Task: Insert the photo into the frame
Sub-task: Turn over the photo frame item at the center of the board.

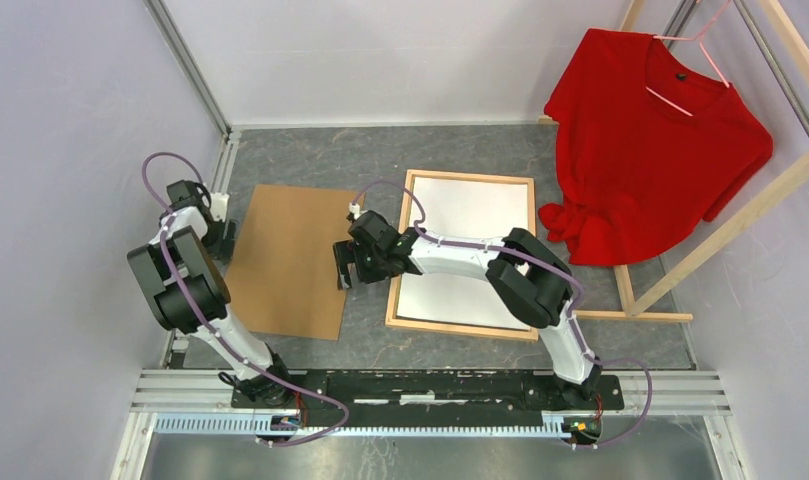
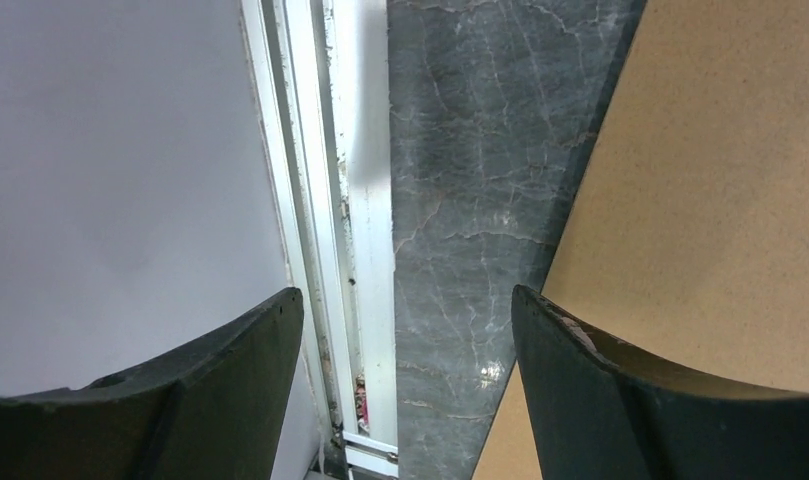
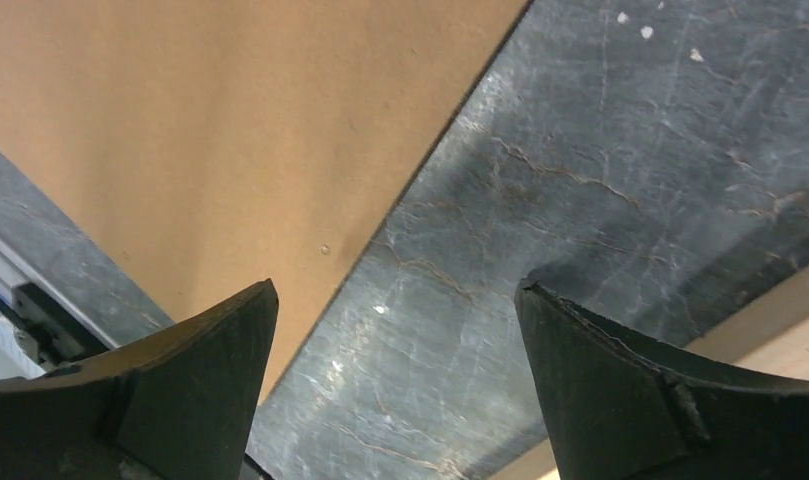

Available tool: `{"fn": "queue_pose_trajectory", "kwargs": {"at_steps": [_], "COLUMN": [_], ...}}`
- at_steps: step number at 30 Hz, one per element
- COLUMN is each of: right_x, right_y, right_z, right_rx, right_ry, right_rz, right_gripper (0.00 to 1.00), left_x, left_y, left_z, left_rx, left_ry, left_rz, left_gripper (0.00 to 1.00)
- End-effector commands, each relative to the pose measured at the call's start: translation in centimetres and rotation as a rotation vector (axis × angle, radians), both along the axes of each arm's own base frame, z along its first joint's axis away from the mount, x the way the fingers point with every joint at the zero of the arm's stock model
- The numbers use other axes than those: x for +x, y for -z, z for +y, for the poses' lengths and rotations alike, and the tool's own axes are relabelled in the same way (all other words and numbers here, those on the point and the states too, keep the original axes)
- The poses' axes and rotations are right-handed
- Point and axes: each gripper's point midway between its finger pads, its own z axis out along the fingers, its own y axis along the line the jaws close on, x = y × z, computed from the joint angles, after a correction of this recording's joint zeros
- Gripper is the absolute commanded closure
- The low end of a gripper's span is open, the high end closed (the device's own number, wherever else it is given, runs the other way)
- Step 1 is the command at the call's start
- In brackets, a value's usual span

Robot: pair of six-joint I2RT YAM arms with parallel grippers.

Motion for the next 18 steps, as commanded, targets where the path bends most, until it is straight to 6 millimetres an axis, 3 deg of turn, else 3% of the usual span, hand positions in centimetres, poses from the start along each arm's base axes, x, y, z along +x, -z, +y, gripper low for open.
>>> {"fn": "queue_pose_trajectory", "kwargs": {"at_steps": [1,8,12,15,18], "right_x": [0.3,0.4,0.5,0.6,0.6], "right_y": [-1.4,0.8,2.2,2.7,3.3], "right_z": [2.5,2.1,2.0,1.8,1.6], "right_rx": [0.13,0.138,0.135,0.124,0.106], "right_ry": [0.057,0.117,0.157,0.191,0.224], "right_rz": [0.049,0.118,0.168,0.183,0.201], "right_gripper": [0.02,0.02,0.02,0.02,0.02], "left_x": [0.9,0.5,-0.4,-1.2,-1.5], "left_y": [0.9,2.9,4.4,5.1,5.3], "left_z": [0.4,-1.0,-3.7,-6.8,-8.2], "left_rx": [0.013,-0.035,-0.086,-0.149,-0.171], "left_ry": [-0.074,-0.049,0.001,0.063,0.097], "left_rz": [-0.048,-0.018,0.021,0.055,0.073], "left_gripper": [0.2,0.23,0.24,0.24,0.24]}}
